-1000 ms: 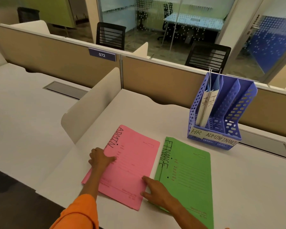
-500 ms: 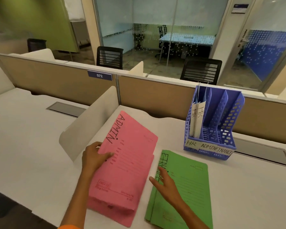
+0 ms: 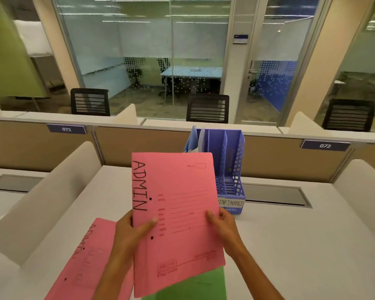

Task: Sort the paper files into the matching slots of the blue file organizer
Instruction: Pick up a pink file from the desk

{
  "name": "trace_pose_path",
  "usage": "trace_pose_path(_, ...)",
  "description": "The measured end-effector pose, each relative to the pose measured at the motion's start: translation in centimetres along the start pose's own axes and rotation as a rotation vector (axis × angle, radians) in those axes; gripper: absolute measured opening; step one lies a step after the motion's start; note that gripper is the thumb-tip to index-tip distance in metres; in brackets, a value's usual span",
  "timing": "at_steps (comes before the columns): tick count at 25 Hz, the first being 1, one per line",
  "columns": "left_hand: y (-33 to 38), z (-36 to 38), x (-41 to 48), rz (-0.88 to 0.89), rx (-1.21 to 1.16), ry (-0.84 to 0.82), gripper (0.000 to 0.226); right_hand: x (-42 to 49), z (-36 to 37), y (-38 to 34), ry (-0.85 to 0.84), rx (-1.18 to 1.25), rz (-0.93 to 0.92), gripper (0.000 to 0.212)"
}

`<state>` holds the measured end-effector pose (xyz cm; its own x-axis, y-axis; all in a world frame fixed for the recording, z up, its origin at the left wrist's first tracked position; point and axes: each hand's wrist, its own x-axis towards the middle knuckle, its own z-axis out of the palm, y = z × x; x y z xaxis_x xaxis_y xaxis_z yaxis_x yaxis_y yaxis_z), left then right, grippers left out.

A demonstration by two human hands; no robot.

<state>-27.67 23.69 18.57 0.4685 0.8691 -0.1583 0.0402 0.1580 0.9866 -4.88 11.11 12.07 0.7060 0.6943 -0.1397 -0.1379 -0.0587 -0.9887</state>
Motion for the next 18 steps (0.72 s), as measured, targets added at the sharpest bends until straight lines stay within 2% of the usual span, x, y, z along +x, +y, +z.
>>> trace_pose_path(2,-0.1,3.0,-0.1,-0.087,-0.085,-0.122,0.051,0.8,-3.6,-0.5,0.0,-0.055,-0.002,0.031)
trace_pose_path(4,-0.1,5.9,-0.1,-0.121,-0.107,-0.174,0.052,1.6,-6.3,-1.2,-0.009,-0.114,-0.016,0.034)
trace_pose_path(9,0.8,11.7,0.6,-0.06,-0.088,-0.091,0.036,5.0,-10.6,-2.3,-0.036,-0.171,-0.057,0.038)
trace_pose_path(11,1.6,13.5,1.1,-0.013,-0.092,0.004,0.028,6.4,-11.7,-2.7,-0.008,-0.184,-0.071,0.03)
trace_pose_path(13,2.8,15.2,1.7,0.094,-0.087,0.192,0.02,8.2,-12.5,-2.0,0.065,-0.278,-0.1,0.027)
trace_pose_path(15,4.4,17.5,2.3,0.248,-0.055,0.362,0.016,10.1,-13.2,0.0,0.102,-0.509,-0.142,0.037)
trace_pose_path(18,6.0,21.6,4.8,0.393,-0.059,0.499,0.011,12.6,-12.5,3.3,-0.007,-0.904,-0.209,0.06)
